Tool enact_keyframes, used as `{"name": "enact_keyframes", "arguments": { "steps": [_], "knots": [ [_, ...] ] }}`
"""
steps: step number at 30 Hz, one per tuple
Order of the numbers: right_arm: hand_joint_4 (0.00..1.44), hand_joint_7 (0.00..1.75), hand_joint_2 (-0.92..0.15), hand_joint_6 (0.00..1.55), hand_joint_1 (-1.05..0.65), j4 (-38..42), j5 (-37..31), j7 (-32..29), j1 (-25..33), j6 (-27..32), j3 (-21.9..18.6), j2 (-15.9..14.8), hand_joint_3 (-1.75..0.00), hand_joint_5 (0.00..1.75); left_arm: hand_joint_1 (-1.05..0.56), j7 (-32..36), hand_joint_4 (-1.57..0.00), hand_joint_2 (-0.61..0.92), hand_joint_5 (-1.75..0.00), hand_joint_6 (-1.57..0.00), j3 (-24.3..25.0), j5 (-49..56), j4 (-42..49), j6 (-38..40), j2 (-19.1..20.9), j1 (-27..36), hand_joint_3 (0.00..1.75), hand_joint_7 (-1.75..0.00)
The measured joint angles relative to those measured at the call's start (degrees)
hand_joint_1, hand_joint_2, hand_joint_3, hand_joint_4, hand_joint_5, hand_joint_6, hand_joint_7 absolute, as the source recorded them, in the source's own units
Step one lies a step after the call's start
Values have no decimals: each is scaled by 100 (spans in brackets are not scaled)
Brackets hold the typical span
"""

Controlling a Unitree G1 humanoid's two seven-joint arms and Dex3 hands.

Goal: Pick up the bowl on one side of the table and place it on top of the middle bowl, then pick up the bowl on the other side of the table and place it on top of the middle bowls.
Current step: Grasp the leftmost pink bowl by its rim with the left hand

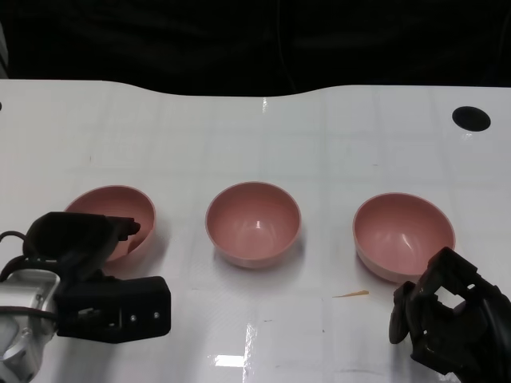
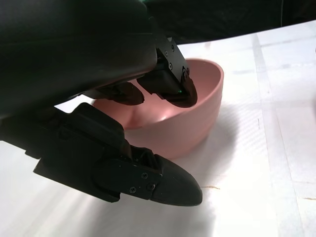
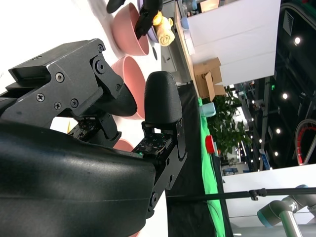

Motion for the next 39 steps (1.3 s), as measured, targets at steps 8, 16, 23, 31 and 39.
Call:
{"name": "enact_keyframes", "arguments": {
  "steps": [8,16,23,31,39],
  "knots": [
    [96,167,-61,66,-1,-48,20,1,23,14,11,0,-125,175,-71,361,-52,92,-1,-62,-163,-163,745,-204,-192,-295,21,-1],
    [96,167,-61,65,-2,-61,18,3,42,50,23,0,-125,175,-36,644,-60,92,-3,-68,-330,-193,1355,-360,-282,-613,21,-2],
    [95,167,-62,65,-1,-61,35,15,51,49,22,0,-124,175,-18,1036,-82,92,-7,-83,-402,-338,1675,-577,-317,-686,27,-5],
    [95,167,-63,65,0,-75,42,4,87,53,24,0,-125,175,-8,1580,-64,92,-168,-66,-265,-692,1902,-1028,-352,-691,24,-142],
    [95,168,-63,65,1,-165,22,-31,107,105,49,0,-125,175,-7,1645,-61,92,-175,-51,-251,-854,1736,-1229,-373,-673,24,-170]
  ]
}}
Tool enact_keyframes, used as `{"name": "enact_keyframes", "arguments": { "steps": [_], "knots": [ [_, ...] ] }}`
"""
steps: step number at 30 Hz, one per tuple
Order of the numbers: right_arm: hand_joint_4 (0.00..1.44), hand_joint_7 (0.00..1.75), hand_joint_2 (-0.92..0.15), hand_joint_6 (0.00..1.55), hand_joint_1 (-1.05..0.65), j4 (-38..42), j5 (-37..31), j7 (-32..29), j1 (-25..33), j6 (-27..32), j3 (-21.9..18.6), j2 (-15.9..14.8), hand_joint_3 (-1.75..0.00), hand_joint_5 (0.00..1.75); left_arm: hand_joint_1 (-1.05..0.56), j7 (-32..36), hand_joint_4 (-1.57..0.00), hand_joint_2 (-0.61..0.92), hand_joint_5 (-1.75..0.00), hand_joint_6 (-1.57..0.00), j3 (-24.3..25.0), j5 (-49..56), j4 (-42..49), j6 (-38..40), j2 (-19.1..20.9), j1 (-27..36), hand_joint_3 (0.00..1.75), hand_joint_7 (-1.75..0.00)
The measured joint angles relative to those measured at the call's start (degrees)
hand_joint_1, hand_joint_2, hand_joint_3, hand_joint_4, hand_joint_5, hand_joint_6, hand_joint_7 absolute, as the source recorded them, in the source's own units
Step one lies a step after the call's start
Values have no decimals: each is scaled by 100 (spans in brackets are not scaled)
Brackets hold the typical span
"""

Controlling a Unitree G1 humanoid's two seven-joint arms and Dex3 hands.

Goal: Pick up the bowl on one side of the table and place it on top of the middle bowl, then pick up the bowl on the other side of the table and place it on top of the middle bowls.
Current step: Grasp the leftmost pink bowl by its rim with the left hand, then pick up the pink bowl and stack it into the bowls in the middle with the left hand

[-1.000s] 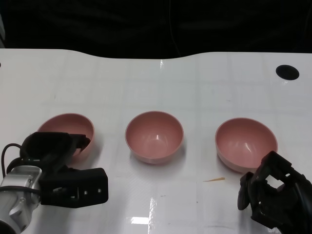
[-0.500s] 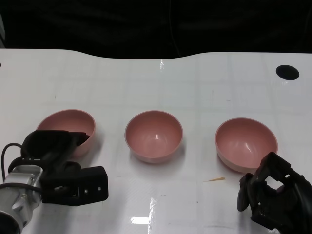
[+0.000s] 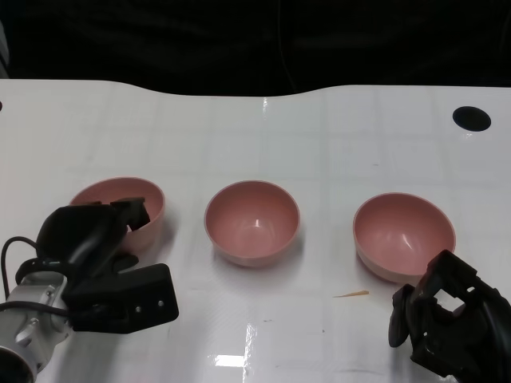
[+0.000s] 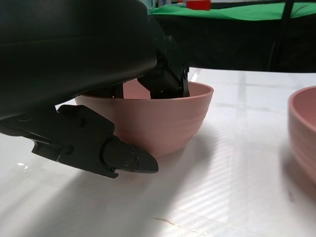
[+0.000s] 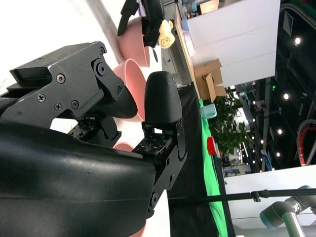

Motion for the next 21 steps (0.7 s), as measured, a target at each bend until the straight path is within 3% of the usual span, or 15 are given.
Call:
{"name": "enact_keyframes", "arguments": {
  "steps": [9,16,21],
  "knots": [
    [96,170,-62,64,0,-1,-8,-12,0,0,5,-1,-126,175,-3,6,-63,92,-175,-50,5,28,-506,-50,24,79,20,-174],
    [95,170,-62,63,0,2,-7,-13,-1,-14,3,-2,-127,175,-1,-85,-66,92,-175,-50,64,38,-1391,-33,236,238,17,-175],
    [96,169,-62,63,1,7,-3,0,-4,-14,2,-3,-126,175,-3,-329,-68,91,-175,-60,129,137,-2230,61,452,315,16,-162]
  ]
}}
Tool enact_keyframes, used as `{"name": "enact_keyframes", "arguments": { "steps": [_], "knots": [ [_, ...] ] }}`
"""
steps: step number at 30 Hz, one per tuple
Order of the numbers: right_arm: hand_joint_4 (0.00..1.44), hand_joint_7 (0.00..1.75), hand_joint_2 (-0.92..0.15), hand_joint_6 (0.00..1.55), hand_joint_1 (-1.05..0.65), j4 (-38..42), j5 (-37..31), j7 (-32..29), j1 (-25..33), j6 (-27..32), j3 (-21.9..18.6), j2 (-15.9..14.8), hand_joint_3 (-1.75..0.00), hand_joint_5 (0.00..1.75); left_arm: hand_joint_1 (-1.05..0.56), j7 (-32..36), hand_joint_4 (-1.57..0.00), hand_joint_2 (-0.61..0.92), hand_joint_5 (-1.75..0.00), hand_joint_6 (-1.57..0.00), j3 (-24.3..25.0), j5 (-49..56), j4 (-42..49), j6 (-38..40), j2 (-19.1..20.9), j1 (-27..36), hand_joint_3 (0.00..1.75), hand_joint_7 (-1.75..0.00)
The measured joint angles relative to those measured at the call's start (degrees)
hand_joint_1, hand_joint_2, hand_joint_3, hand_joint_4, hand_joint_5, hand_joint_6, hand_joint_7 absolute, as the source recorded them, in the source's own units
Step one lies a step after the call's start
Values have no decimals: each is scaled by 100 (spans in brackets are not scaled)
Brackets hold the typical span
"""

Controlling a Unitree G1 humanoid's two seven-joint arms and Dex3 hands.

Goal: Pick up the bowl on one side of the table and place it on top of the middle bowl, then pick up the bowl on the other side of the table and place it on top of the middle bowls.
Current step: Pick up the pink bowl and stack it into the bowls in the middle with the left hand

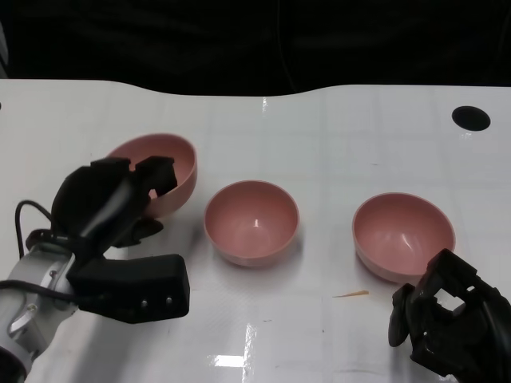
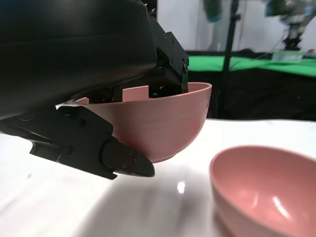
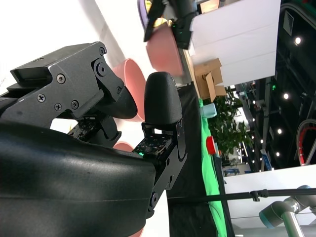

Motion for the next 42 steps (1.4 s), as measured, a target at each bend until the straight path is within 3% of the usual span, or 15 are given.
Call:
{"name": "enact_keyframes", "arguments": {
  "steps": [6,14,16,20,24,27,29,31,32,34,36,38,42],
  "knots": [
    [96,169,-61,64,0,15,2,23,-5,0,-8,0,-127,175,-3,-213,-73,90,-168,-74,38,277,-852,101,115,104,10,-141],
    [96,169,-61,64,-1,16,7,35,-7,-1,-11,0,-128,175,-7,-744,-73,92,-165,-82,37,372,-1436,-6,142,89,6,-124],
    [96,169,-61,64,-1,18,7,36,-8,-1,-17,0,-127,175,-8,-787,-73,92,-165,-83,26,416,-1434,-85,133,48,6,-123],
    [96,168,-61,64,-1,17,-6,1,-9,-1,-15,8,-127,175,-11,-822,-69,90,-172,-71,-54,494,-1339,-195,57,-144,1,-140],
    [96,168,-62,64,-1,17,-4,-9,-10,-22,-9,26,-125,175,-11,-956,-75,89,-160,-84,-141,532,-1240,-200,-119,-183,0,-114],
    [95,168,-63,63,-1,18,-4,-9,-11,-28,-4,27,-124,175,-18,-1004,-76,92,-160,-87,-163,534,-1075,-218,-241,-237,8,-108],
    [95,169,-63,63,-1,19,-4,-9,-12,-30,5,27,-124,175,-19,-1008,-79,92,-153,-95,-193,552,-1012,-251,-266,-283,12,-87],
    [95,169,-63,63,-1,24,-3,-9,-15,-30,8,29,-124,175,-17,-1009,-78,92,-155,-99,-236,563,-966,-277,-280,-316,10,-79],
    [95,169,-62,63,-1,24,-3,-9,-17,-30,11,31,-124,175,-16,-1010,-78,92,-156,-100,-253,564,-949,-284,-286,-329,9,-79],
    [95,169,-62,63,-1,24,-9,-18,-18,-37,19,39,-124,175,-11,-1010,-73,91,-168,-82,-276,555,-866,-346,-308,-369,4,-120],
    [95,170,-62,63,-1,24,-47,-22,-18,-64,25,53,-124,175,-11,-1010,-72,91,-170,-77,-289,544,-802,-422,-341,-394,3,-130],
    [96,170,-61,64,-1,23,-83,-25,-18,-84,29,60,-124,175,-13,-1009,-76,92,-162,-91,-312,545,-743,-462,-376,-426,4,-98],
    [96,170,-61,64,-1,23,-89,-29,-16,-84,29,73,-124,175,-14,-1009,-79,92,-155,-97,-335,547,-655,-512,-417,-488,3,-81]
  ]
}}
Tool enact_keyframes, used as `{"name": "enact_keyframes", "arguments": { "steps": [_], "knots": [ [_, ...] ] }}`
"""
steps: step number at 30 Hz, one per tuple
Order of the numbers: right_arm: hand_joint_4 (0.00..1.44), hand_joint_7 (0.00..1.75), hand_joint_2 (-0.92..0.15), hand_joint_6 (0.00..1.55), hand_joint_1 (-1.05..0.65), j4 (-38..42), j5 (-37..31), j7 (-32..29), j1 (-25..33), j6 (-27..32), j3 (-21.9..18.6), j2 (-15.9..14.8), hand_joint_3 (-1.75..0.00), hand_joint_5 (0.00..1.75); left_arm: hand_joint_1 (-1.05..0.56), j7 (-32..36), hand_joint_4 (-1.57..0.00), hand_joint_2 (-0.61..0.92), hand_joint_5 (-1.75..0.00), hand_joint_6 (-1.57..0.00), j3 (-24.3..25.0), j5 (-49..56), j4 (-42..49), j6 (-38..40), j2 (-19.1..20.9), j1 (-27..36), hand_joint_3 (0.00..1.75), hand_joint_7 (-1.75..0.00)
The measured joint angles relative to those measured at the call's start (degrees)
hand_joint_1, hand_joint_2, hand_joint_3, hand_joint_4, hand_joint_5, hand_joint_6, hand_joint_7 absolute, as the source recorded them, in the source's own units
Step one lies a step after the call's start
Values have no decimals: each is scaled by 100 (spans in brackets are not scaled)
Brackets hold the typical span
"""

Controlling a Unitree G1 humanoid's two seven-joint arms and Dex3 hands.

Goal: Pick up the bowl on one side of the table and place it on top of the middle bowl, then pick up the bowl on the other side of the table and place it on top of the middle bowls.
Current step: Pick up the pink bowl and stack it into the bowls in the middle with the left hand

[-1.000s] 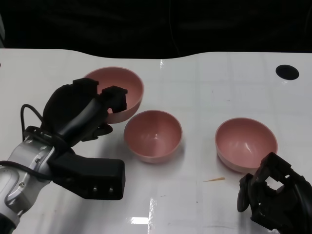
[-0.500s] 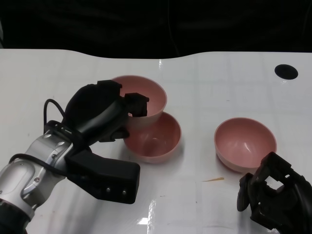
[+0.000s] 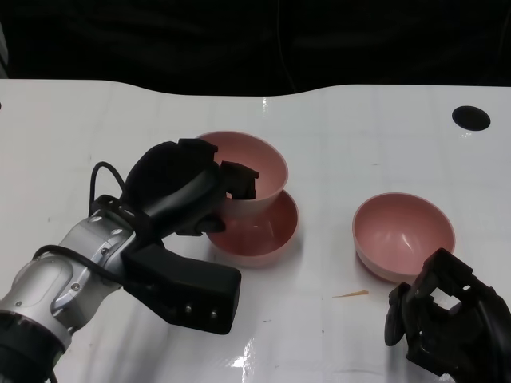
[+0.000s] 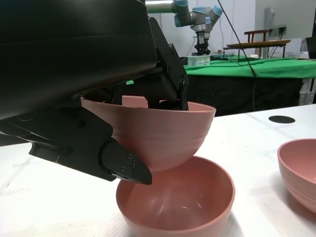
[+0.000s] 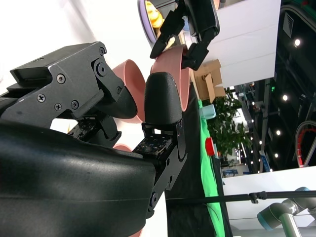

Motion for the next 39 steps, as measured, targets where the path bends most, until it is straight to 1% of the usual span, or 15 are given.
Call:
{"name": "enact_keyframes", "arguments": {
  "steps": [3,5,8,9,10,12,15,17,19,22,24,25,28,31,39],
  "knots": [
    [95,170,-60,63,-1,-1,-14,-1,0,-1,14,0,-125,175,-19,0,-90,90,-131,-114,-18,2,36,2,-64,-20,1,-29],
    [95,170,-60,63,-1,-1,-23,-2,1,-1,31,0,-125,175,-20,0,-85,88,-143,-121,-46,13,48,2,-119,-20,0,-14],
    [94,170,-60,63,-1,-2,-42,-33,0,-3,46,2,-125,175,-17,0,-75,89,-162,-129,-61,46,48,30,-172,-20,1,-15],
    [94,170,-60,63,-1,-2,-58,-50,1,-4,49,4,-125,175,-17,-1,-74,90,-165,-126,-65,58,48,38,-174,-20,1,-23],
    [94,170,-60,63,-1,-2,-75,-60,2,-4,50,4,-125,175,-16,-1,-72,91,-166,-112,-67,62,48,41,-175,-20,0,-53],
    [94,170,-60,63,-1,-3,-85,-69,2,-4,53,5,-126,175,-16,-1,-72,92,-167,-97,-69,63,48,48,-176,-20,0,-83],
    [94,170,-60,63,-1,-4,-86,-82,2,-4,62,8,-126,175,-16,-2,-72,92,-167,-93,-69,63,48,65,-176,-20,0,-91],
    [94,170,-60,64,-2,-9,-90,-91,5,-5,77,8,-126,175,-17,-136,-77,92,-148,-103,-72,51,48,105,-192,-23,5,-49],
    [94,170,-59,64,-2,-14,-97,-95,9,-17,91,10,-126,175,-17,-299,-81,92,-137,-110,-95,42,48,144,-229,-22,6,-28],
    [94,170,-59,64,-1,-14,-98,-95,9,-89,98,31,-126,175,-17,-363,-82,92,-137,-115,-134,38,48,140,-276,-22,6,-21],
    [94,170,-59,64,-1,-13,-98,-93,8,-113,101,32,-125,175,-16,-359,-73,91,-161,-112,-151,9,96,67,-290,-23,2,-49],
    [94,170,-59,64,-1,-13,-98,-92,8,-119,102,32,-125,175,-16,-355,-69,92,-169,-94,-166,6,153,26,-298,-22,1,-91],
    [94,169,-60,65,-1,-12,-109,-91,9,-145,105,33,-124,175,-16,-340,-65,91,-174,-71,-236,27,262,-23,-310,-9,2,-138],
    [94,168,-61,65,-1,-12,-112,-91,9,-144,114,32,-123,175,-16,-274,-64,91,-175,-64,-284,105,268,-32,-311,-10,2,-149],
    [94,168,-61,66,-1,-12,-112,-91,9,-144,115,32,-121,175,-16,-272,-64,91,-175,-63,-305,115,276,-33,-312,-10,2,-152]
  ]
}}
